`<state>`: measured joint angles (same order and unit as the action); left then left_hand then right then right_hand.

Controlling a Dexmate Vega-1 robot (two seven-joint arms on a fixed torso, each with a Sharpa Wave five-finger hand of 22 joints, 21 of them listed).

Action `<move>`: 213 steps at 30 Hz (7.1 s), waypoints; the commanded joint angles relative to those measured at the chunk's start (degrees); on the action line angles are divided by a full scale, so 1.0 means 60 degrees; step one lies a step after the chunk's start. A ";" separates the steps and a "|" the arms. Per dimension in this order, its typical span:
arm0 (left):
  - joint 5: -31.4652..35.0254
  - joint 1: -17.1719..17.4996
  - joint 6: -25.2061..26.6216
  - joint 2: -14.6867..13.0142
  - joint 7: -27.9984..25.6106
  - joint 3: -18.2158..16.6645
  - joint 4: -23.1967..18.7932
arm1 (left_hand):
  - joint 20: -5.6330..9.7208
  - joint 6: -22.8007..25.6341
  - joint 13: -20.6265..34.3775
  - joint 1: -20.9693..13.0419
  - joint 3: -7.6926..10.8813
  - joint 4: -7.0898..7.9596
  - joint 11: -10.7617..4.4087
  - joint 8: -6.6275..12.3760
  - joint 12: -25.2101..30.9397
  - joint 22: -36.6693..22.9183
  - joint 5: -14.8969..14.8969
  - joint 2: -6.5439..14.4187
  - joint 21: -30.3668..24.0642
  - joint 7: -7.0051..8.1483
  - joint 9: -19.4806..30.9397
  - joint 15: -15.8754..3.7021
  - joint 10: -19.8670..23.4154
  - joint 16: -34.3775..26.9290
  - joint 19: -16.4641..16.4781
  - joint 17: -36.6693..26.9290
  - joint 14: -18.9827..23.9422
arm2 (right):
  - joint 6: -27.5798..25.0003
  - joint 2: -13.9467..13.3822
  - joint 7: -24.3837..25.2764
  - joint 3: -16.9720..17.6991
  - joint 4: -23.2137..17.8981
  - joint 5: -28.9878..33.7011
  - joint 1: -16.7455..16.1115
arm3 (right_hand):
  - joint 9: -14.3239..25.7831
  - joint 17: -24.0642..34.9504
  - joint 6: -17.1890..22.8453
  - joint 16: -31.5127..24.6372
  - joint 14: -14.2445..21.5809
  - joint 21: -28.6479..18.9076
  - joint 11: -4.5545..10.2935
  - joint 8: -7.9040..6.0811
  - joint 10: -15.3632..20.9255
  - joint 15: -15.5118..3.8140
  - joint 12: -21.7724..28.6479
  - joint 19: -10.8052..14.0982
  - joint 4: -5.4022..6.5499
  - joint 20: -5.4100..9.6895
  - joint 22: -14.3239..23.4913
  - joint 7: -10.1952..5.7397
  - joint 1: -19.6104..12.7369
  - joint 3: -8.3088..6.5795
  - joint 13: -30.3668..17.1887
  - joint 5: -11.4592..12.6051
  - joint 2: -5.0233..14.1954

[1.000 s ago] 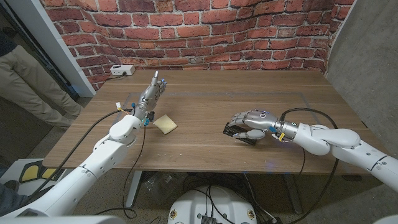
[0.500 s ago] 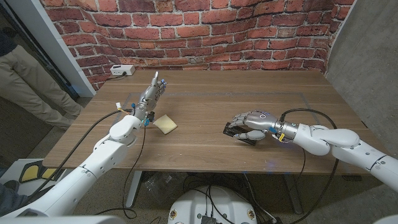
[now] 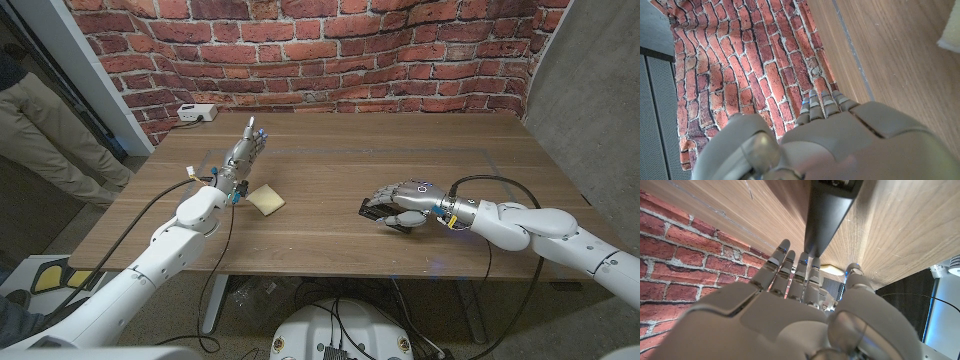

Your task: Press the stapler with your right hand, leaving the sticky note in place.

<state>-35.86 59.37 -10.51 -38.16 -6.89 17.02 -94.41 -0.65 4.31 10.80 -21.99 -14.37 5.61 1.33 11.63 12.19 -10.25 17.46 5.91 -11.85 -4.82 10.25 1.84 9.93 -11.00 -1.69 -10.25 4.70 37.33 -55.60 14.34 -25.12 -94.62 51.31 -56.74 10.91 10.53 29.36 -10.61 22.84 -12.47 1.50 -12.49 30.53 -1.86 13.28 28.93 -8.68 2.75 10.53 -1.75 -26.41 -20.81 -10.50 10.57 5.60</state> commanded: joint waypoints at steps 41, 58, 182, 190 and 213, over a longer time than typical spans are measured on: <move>0.0018 0.0163 -0.0007 -0.0055 -0.0128 -0.0084 -0.0121 | -0.0108 0.0108 0.0016 -0.0022 -0.0131 0.0012 -0.0015 -0.0050 -0.0049 -0.0026 -0.0076 0.0022 0.0044 0.0010 0.0054 -0.0033 0.0048 0.0032 -0.0064 -0.0029 0.0075 | 0.0054 0.0127 -0.0881 -0.0358 0.0505 -0.0141 0.0201 | 0.0010 0.0019 0.0926 -0.0103 0.0481 -0.0157 -0.0014 -0.0178 0.0613 -0.0057 0.0180 0.0442 0.0044 0.0264 0.0053 0.0102 -0.0007 -0.0143 -0.0033 -0.0033 -0.0043; 0.0068 0.0102 -0.0012 -0.0055 -0.0107 -0.0057 -0.0133 | -0.0119 0.0140 0.0017 -0.0030 -0.0156 0.0018 0.0011 -0.0043 -0.0050 -0.0026 -0.0091 0.0028 0.0050 0.0016 0.0054 -0.0034 0.0067 0.0032 -0.0086 -0.0030 0.0078 | -0.0017 0.0033 -0.0594 -0.0091 0.0180 -0.0173 0.0059 | 0.0009 0.0020 0.0863 -0.0078 0.0497 -0.0158 -0.0001 -0.0114 0.0566 -0.0075 0.0134 0.0465 0.0054 0.0266 0.0054 0.0079 0.0014 -0.0156 -0.0032 -0.0036 -0.0052; 0.0196 -0.0179 -0.0027 -0.0228 0.0395 0.0092 -0.0309 | -0.0151 0.0188 0.0020 -0.0128 -0.0276 0.0042 -0.0058 -0.0059 -0.0080 -0.0028 -0.0177 0.0082 0.0041 0.0053 0.0057 -0.0056 0.0095 0.0035 -0.0114 -0.0028 0.0108 | -0.2120 0.3555 -0.1882 0.2444 -0.0107 -0.9481 -0.1047 | 0.0044 0.0053 0.0025 0.0078 0.0203 0.0023 -0.0476 0.0325 -0.0016 0.0423 -0.0232 0.0197 0.0218 -0.0044 0.0062 0.0427 0.0423 -0.0142 -0.0048 -0.0066 -0.0181; 0.0194 -0.0151 -0.0060 -0.0252 0.0382 0.0053 -0.0335 | -0.0149 0.0186 0.0020 -0.0135 -0.0282 0.0042 -0.0046 -0.0061 -0.0078 -0.0028 -0.0180 0.0083 0.0041 0.0055 0.0057 -0.0051 0.0104 0.0035 -0.0116 -0.0028 0.0109 | -0.2167 0.4086 -0.2101 0.2629 0.0247 -1.0110 -0.0908 | 0.0048 0.0053 -0.0028 0.0067 0.0162 0.0040 -0.0570 0.0316 -0.0046 0.0453 -0.0235 0.0148 0.0230 -0.0072 0.0062 0.0479 0.0472 -0.0119 -0.0050 -0.0060 -0.0204; 0.0126 -0.0354 0.0041 -0.0209 0.0667 0.0216 -0.0122 | -0.0149 0.0236 0.0020 -0.0156 -0.0301 0.0044 -0.0052 -0.0044 -0.0069 -0.0028 -0.0192 0.0089 0.0035 0.0111 0.0057 -0.0040 0.0135 0.0026 -0.0107 -0.0028 0.0136 | -0.3251 0.4888 -0.3934 0.2940 0.1004 -1.2830 -0.0525 | 0.0058 0.0075 -0.0430 0.0071 -0.0223 0.0146 -0.0963 0.0337 -0.0368 0.0681 -0.0294 -0.0223 0.0343 -0.0247 0.0064 0.0632 0.0782 0.0036 -0.0058 -0.0049 -0.0281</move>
<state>-34.75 57.92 -10.49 -39.78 -3.65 17.87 -96.20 -1.13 5.22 10.78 -22.46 -15.88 5.85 1.22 11.63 11.80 -10.25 16.38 6.37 -11.63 -4.52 10.25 1.65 10.03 -10.78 -2.17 -10.25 4.90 20.76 -28.29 -4.23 -8.19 -91.04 -18.84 -61.17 11.07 10.81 27.18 -10.16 21.69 -11.65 -3.78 -10.59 28.17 1.98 11.65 27.88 -6.84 1.34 10.80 2.06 -22.17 -20.68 -10.66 10.35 4.10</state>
